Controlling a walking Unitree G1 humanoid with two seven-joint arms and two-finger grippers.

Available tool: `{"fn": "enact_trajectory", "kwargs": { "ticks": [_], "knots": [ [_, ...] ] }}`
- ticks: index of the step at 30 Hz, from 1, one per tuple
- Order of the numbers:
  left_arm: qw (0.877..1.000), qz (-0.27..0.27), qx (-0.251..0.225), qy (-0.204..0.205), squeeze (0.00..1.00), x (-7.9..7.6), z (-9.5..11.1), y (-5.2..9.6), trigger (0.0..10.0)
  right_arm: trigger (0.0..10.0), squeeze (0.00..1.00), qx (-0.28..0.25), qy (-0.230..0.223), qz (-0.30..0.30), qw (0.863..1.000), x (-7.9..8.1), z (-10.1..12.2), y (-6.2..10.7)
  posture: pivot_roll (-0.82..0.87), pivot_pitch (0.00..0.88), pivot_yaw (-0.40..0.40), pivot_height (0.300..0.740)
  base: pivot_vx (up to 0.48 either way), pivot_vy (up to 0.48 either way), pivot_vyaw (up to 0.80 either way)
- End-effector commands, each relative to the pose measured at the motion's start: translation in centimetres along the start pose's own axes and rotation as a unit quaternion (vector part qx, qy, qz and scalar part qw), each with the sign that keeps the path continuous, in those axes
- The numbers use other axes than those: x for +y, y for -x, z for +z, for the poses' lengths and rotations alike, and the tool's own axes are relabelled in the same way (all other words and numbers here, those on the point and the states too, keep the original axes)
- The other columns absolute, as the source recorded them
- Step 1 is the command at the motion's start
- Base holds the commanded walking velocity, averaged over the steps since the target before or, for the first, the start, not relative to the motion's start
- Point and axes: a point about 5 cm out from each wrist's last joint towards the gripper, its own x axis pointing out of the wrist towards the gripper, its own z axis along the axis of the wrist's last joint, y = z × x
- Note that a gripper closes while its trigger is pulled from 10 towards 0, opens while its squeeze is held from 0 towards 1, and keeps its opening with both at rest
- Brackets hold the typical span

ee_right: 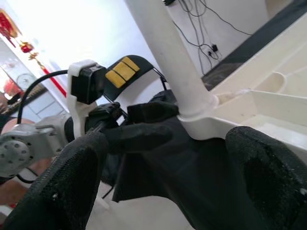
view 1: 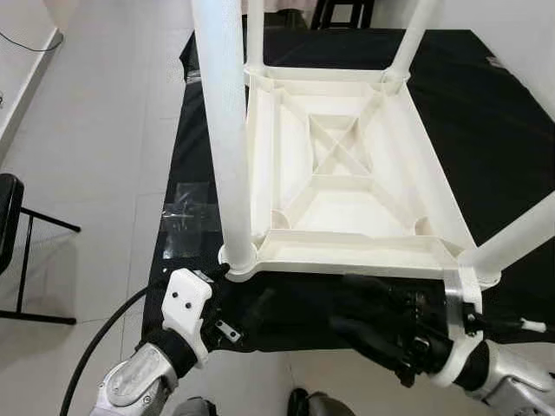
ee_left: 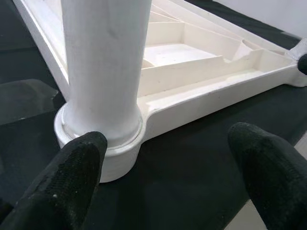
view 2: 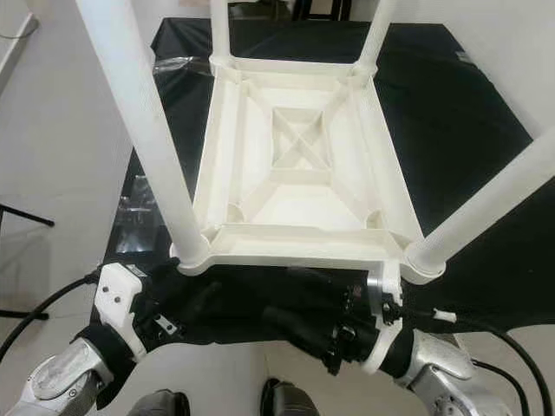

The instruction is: Building children table

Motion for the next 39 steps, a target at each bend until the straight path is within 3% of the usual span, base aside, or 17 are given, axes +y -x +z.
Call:
{"fn": "enact_trajectory", "kwargs": {
  "ticks": [1, 13, 27, 29, 33, 34, 36, 38, 39],
  "knots": [
    [1.0, -0.012, 0.008, 0.014, 0.0, -0.3, -0.3, 0.0, 10.0, 10.0, 0.0, -0.001, -0.008, 0.02, 1.0, 0.4, 0.1, -0.3, 0.01, 0.189, -0.047, 0.74, 0.0, -0.454, 0.0],
    [1.0, -0.016, 0.005, 0.015, 0.0, -0.5, -0.1, -0.3, 10.0, 10.0, 0.0, 0.04, -0.012, 0.059, 0.997, 0.2, 0.5, -0.1, 0.01, 0.183, -0.055, 0.74, 0.0, -0.456, 0.0],
    [0.999, 0.04, 0.022, -0.003, 0.0, 0.4, -0.8, 0.2, 10.0, 10.0, 0.0, 0.083, 0.017, 0.042, 0.995, -0.2, 0.6, 0.2, 0.01, 0.188, -0.057, 0.74, 0.0, 0.0, 0.0],
    [0.998, 0.055, 0.019, -0.005, 0.0, 0.9, -0.8, 0.5, 10.0, 10.0, 0.0, 0.115, 0.051, 0.017, 0.992, -0.4, 0.8, 0.8, 0.01, 0.191, -0.056, 0.74, 0.0, 0.0, 0.0],
    [0.997, 0.069, 0.017, -0.011, 0.0, 1.3, -0.7, 0.8, 10.0, 10.0, 0.0, 0.122, 0.106, -0.037, 0.986, -1.0, 1.7, 1.1, 0.0, 0.193, -0.052, 0.74, 0.0, 0.0, 0.0],
    [0.997, 0.078, 0.016, -0.019, 0.0, 1.6, -0.7, 1.0, 10.0, 10.0, 0.0, 0.117, 0.129, -0.074, 0.982, -1.6, 2.2, 1.0, -0.01, 0.194, -0.049, 0.74, 0.0, 0.0, 0.0],
    [0.997, 0.078, 0.016, -0.019, 0.0, 1.6, -0.7, 1.0, 10.0, 10.0, 0.0, 0.117, 0.129, -0.074, 0.982, -1.6, 2.2, 1.0, -0.01, 0.194, -0.049, 0.74, 0.0, 0.0, 0.0],
    [0.993, 0.113, 0.0, -0.036, 0.0, 2.4, -0.2, 1.3, 10.0, 10.0, 0.0, 0.064, 0.183, -0.136, 0.972, -2.0, 4.2, 0.5, -0.02, 0.196, -0.034, 0.74, 0.0, 0.0, 0.0],
    [0.993, 0.113, 0.0, -0.036, 0.0, 2.4, -0.2, 1.3, 10.0, 10.0, 0.0, 0.064, 0.183, -0.136, 0.972, -2.0, 4.2, 0.5, -0.02, 0.196, -0.034, 0.74, 0.0, 0.0, 0.0]
  ]
}}
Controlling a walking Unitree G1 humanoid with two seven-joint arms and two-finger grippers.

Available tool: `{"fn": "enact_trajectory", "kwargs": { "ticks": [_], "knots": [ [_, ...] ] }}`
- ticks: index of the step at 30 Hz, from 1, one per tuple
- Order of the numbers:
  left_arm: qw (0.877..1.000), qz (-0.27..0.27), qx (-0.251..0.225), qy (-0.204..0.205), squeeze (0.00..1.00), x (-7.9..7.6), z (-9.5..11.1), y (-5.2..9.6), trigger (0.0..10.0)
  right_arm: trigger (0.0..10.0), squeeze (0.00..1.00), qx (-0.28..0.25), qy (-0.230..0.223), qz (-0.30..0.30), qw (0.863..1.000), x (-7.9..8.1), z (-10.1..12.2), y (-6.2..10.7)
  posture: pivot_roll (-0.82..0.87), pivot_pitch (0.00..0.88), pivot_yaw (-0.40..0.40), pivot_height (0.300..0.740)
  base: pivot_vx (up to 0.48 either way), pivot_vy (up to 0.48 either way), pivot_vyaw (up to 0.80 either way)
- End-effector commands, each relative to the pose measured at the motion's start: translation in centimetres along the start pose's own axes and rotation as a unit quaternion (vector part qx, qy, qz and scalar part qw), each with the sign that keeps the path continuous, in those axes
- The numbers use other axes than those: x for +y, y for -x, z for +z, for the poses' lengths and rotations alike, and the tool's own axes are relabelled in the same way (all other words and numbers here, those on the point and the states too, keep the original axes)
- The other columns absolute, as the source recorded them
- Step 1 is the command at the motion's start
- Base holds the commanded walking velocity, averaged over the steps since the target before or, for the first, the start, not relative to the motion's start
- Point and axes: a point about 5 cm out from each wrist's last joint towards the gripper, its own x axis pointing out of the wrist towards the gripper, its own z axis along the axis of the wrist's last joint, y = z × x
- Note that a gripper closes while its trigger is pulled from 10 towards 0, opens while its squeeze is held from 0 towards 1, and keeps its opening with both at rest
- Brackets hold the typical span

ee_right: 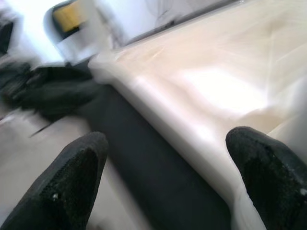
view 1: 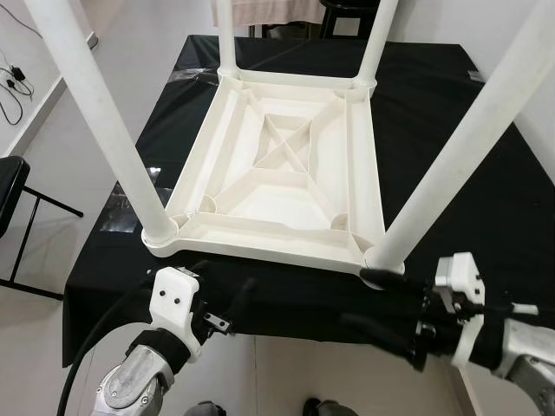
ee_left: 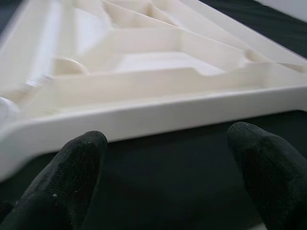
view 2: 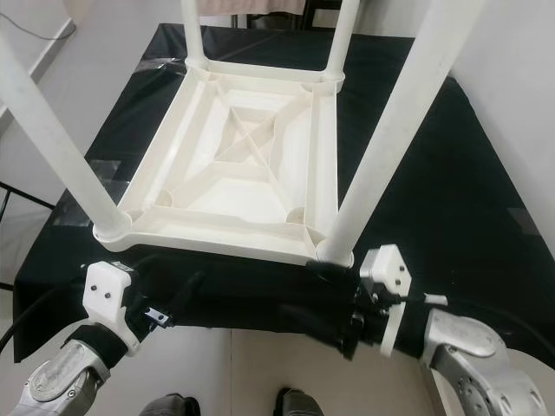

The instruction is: Building children table

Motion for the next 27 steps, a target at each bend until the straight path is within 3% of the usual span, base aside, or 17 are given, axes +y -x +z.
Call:
{"fn": "enact_trajectory", "kwargs": {
  "ticks": [1, 2, 4, 5, 8, 13, 17, 18, 21, 22, 24, 26, 27],
  "knots": [
    [1.0, 0.025, 0.0, -0.014, 0.0, 0.8, -0.3, 0.4, 10.0, 10.0, 0.0, -0.05, 0.036, -0.025, 0.998, 0.2, 2.2, -0.1, -0.03, 0.196, -0.025, 0.74, 0.0, 0.0, 0.0],
    [1.0, 0.025, 0.0, -0.014, 0.0, 0.8, -0.3, 0.4, 10.0, 10.0, 0.0, -0.05, 0.036, -0.025, 0.998, 0.2, 2.2, -0.1, -0.03, 0.196, -0.025, 0.74, 0.0, 0.0, 0.0],
    [0.999, 0.034, -0.005, -0.02, 0.0, 1.1, -0.3, 0.5, 10.0, 10.0, 0.0, -0.104, 0.055, -0.018, 0.993, 0.6, 4.6, -0.5, -0.03, 0.187, -0.01, 0.74, 0.0, 0.0, 0.0],
    [0.999, 0.034, -0.005, -0.02, 0.0, 1.1, -0.3, 0.5, 10.0, 10.0, 0.0, -0.104, 0.055, -0.018, 0.993, 0.6, 4.6, -0.5, -0.03, 0.187, -0.01, 0.74, 0.0, 0.0, 0.0],
    [0.999, 0.027, 0.0, -0.024, 0.0, 1.0, -0.6, 0.4, 10.0, 10.0, 0.0, -0.156, 0.077, 0.014, 0.985, 1.2, 7.4, -0.8, -0.02, 0.18, -0.005, 0.74, 0.0, 0.0, 0.0],
    [0.999, 0.026, -0.001, -0.024, 0.0, 1.0, -0.6, 0.2, 10.0, 10.0, 0.0, -0.184, 0.097, 0.055, 0.977, 2.0, 9.2, -0.6, -0.02, 0.174, -0.003, 0.74, 0.0, 0.0, 0.0],
    [0.999, 0.028, -0.004, -0.024, 0.0, 1.1, -0.7, 0.0, 10.0, 10.0, 0.0, -0.218, 0.138, 0.053, 0.965, 1.9, 11.5, -0.3, -0.02, 0.167, 0.005, 0.74, 0.0, 0.0, 0.0],
    [0.999, 0.028, -0.006, -0.025, 0.0, 1.2, -0.7, -0.1, 10.0, 10.0, 0.0, -0.249, 0.156, 0.034, 0.955, 1.5, 12.9, -0.3, -0.02, 0.163, 0.01, 0.74, 0.0, 0.0, 0.0],
    [0.999, 0.028, -0.006, -0.025, 0.0, 1.2, -0.7, -0.1, 10.0, 10.0, 0.0, -0.249, 0.156, 0.034, 0.955, 1.5, 12.9, -0.3, -0.02, 0.163, 0.01, 0.74, 0.0, 0.0, 0.0],
    [0.999, 0.027, -0.008, -0.026, 0.0, 1.2, -0.6, -0.2, 10.0, 10.0, 0.0, -0.287, 0.181, 0.001, 0.941, 0.9, 14.8, -0.2, -0.02, 0.16, 0.012, 0.74, 0.0, 0.0, 0.0],
    [0.999, 0.027, -0.008, -0.026, 0.0, 1.2, -0.6, -0.2, 10.0, 10.0, 0.0, -0.287, 0.181, 0.001, 0.941, 0.9, 14.8, -0.2, -0.02, 0.16, 0.012, 0.74, 0.0, 0.0, 0.0],
    [0.999, 0.024, -0.013, -0.027, 0.0, 1.2, -0.6, -0.7, 10.0, 10.0, 0.0, -0.4, 0.241, -0.051, 0.883, 0.3, 20.4, 1.1, -0.02, 0.139, 0.022, 0.74, 0.0, 0.0, 0.0],
    [0.999, 0.024, -0.013, -0.027, 0.0, 1.2, -0.6, -0.7, 10.0, 10.0, 0.0, -0.4, 0.241, -0.051, 0.883, 0.3, 20.4, 1.1, -0.02, 0.139, 0.022, 0.74, 0.0, 0.0, 0.0]
  ]
}}
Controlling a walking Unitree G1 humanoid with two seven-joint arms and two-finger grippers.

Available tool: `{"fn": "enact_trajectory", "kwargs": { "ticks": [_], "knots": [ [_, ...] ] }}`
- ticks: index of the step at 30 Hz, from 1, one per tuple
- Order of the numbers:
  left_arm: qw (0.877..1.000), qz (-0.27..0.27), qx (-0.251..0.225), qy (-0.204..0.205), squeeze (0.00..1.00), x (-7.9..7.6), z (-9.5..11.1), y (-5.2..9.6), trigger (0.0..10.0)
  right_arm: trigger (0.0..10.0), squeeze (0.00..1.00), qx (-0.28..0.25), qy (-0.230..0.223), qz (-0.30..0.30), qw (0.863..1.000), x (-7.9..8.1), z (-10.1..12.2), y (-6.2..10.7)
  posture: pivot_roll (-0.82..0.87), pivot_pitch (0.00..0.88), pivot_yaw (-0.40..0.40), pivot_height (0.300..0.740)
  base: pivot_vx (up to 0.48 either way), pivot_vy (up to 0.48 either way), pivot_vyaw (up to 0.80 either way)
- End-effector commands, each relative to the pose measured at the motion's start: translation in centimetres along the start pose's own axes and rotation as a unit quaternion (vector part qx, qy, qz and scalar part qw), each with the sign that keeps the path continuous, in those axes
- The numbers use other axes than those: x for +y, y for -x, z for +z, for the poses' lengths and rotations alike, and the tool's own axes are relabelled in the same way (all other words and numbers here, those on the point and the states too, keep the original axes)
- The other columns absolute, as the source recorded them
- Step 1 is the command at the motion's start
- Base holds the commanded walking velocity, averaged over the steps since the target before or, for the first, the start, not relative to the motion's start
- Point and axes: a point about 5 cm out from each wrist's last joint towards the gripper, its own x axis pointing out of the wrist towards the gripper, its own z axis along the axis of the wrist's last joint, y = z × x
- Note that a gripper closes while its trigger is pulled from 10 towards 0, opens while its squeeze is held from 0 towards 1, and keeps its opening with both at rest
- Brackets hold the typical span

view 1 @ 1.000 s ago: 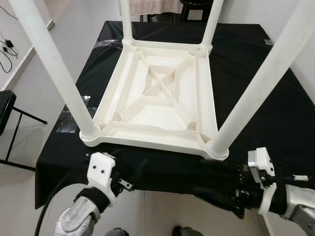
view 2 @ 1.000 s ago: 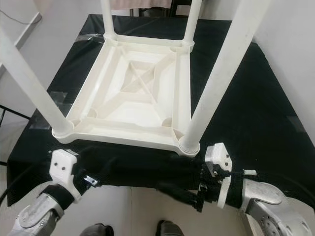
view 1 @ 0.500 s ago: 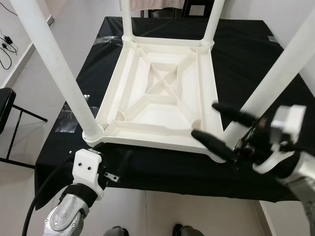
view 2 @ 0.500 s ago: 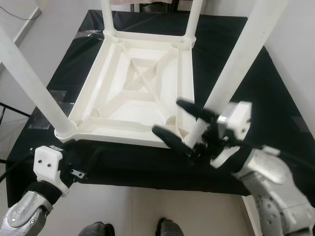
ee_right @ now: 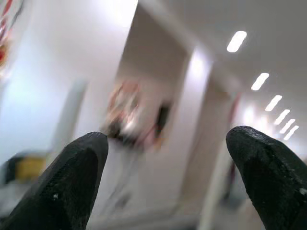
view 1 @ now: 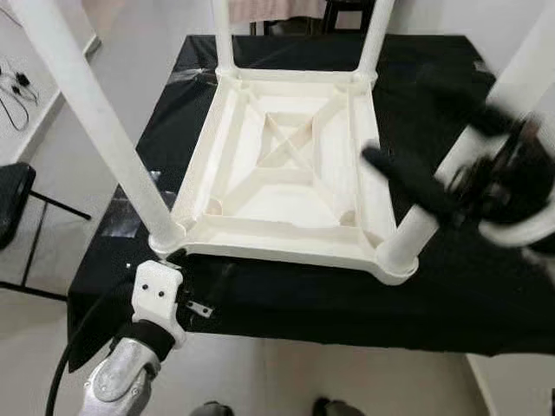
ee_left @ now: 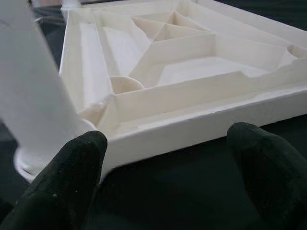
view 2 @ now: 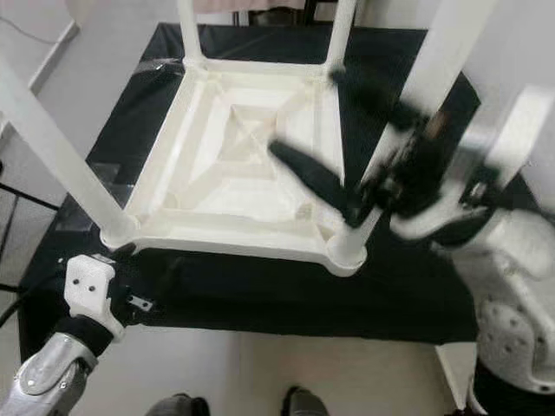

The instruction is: Building children table

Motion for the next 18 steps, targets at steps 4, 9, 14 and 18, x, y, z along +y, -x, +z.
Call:
{"fn": "enact_trajectory", "kwargs": {
  "ticks": [4, 9, 14, 18],
  "knots": [
    [1.0, -0.003, 0.002, 0.001, 0.0, 0.0, -0.5, -0.3, 10.0, 10.0, 0.0, -0.118, 0.06, -0.057, 0.99, -2.4, 4.9, -0.8, -0.02, 0.125, 0.026, 0.74, 0.0, 0.0, 0.0],
    [1.0, -0.003, -0.002, -0.001, 0.0, 0.1, -0.5, -0.7, 10.0, 10.0, 0.0, -0.167, 0.108, -0.125, 0.972, -4.8, 8.4, -0.2, -0.01, 0.115, 0.026, 0.74, 0.0, 0.0, 0.0],
    [1.0, -0.004, -0.005, -0.002, 0.0, 0.2, -0.5, -0.7, 10.0, 10.0, 0.0, -0.06, 0.132, -0.186, 0.972, -6.0, 5.7, 0.5, -0.02, 0.12, 0.02, 0.74, 0.0, 0.0, 0.0],
    [1.0, -0.004, -0.007, -0.002, 0.0, 0.2, -0.5, -0.7, 10.0, 10.0, 0.0, 0.0, 0.115, -0.201, 0.973, -5.8, 3.3, 1.2, -0.02, 0.123, 0.02, 0.74, 0.0, 0.0, 0.0]
  ]
}}
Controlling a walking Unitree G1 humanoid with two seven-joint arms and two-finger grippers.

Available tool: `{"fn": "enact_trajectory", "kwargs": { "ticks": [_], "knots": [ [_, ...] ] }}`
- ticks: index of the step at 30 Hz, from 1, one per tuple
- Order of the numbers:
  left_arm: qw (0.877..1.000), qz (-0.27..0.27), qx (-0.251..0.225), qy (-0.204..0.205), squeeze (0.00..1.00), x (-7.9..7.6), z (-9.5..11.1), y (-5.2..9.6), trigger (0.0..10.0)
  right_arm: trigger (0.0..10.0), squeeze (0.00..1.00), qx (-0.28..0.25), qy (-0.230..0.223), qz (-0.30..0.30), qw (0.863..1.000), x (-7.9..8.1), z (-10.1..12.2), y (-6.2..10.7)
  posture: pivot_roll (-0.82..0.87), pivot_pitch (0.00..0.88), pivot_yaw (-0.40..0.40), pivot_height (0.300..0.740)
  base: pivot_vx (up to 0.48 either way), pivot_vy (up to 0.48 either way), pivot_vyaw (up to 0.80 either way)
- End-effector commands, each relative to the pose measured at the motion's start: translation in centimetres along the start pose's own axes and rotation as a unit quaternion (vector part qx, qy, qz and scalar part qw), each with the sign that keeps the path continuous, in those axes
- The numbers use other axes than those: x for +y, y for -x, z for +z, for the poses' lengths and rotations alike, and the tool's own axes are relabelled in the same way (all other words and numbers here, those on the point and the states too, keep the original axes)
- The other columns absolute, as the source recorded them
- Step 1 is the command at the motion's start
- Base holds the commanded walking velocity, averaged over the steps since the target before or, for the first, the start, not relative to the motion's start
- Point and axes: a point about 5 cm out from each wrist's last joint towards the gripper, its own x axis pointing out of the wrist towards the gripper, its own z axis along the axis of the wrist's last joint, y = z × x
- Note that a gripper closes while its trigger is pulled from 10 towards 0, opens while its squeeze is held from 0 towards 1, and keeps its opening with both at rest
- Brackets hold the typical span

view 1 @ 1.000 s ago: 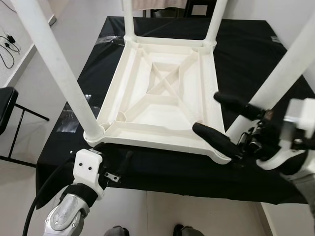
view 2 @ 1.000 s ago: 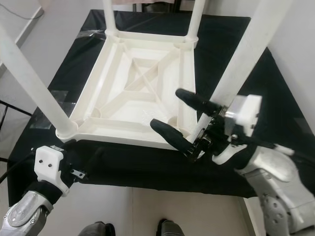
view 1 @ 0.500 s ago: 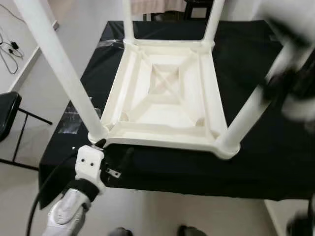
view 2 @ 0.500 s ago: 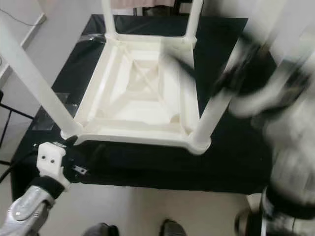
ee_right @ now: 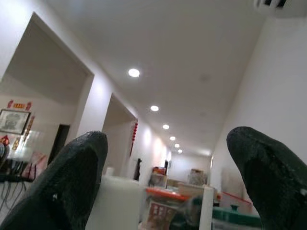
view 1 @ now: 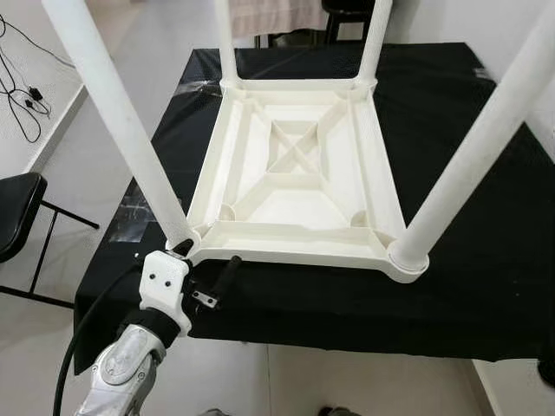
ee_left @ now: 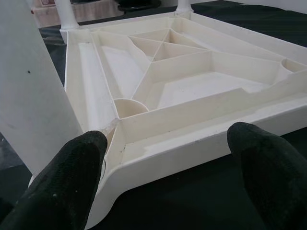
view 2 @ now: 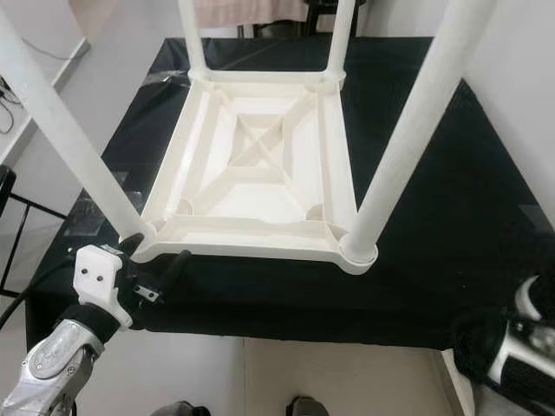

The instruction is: Building children table

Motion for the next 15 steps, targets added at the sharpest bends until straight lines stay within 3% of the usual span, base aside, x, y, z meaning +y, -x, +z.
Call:
{"fn": "enact_trajectory", "kwargs": {
  "ticks": [1, 8, 15],
  "knots": [
    [1.0, 0.003, 0.006, 0.001, 0.0, 0.1, -0.4, 0.2, 10.0, 10.0, 0.0, 0.026, -0.007, 0.005, 1.0, 0.7, -0.8, 0.3, -0.02, 0.126, 0.02, 0.74, 0.0, 0.0, 0.0],
    [1.0, 0.004, 0.006, 0.0, 0.0, 0.1, -0.4, 0.4, 10.0, 10.0, 0.0, 0.066, -0.05, 0.031, 0.996, 2.4, -2.2, 0.8, -0.03, 0.132, 0.01, 0.74, 0.0, 0.0, 0.0],
    [1.0, 0.012, 0.002, 0.0, 0.0, 0.1, -0.4, 0.5, 10.0, 10.0, 0.0, 0.106, -0.064, 0.029, 0.992, 2.9, -3.6, 1.0, -0.02, 0.137, -0.005, 0.74, 0.0, 0.0, 0.0]
  ]
}}
